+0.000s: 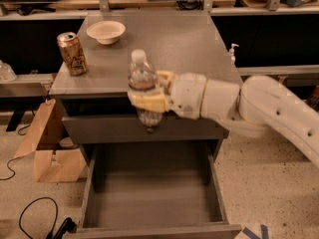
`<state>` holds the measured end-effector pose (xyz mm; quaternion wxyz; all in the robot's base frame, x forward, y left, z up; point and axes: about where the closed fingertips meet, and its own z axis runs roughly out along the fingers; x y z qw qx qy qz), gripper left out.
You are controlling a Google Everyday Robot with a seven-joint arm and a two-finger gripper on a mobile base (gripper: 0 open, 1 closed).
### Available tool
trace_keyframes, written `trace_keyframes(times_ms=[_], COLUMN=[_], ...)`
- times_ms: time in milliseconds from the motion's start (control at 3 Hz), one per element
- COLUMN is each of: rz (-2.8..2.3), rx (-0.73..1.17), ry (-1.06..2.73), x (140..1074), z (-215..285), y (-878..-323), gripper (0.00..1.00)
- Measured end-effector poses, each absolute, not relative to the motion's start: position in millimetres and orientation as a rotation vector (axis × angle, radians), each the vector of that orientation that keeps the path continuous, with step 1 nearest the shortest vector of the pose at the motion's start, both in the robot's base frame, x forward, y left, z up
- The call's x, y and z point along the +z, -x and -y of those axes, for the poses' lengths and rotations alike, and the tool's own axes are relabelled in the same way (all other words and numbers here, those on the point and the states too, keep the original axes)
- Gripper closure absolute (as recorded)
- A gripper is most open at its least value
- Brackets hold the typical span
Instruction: Place water bottle into middle drawer
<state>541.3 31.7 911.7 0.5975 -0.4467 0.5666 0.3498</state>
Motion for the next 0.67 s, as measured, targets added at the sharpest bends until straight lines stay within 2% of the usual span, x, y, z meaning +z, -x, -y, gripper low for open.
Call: trace_keyframes(times_ms=[333,667], rz=[-1.362,-1.356], rx=[0.830,0.830], ry=[1.049,1.050], x=[878.3,881.1], z=[-24.6,-26.3], y=[-518.5,-520.0], gripper=[1.00,1.00])
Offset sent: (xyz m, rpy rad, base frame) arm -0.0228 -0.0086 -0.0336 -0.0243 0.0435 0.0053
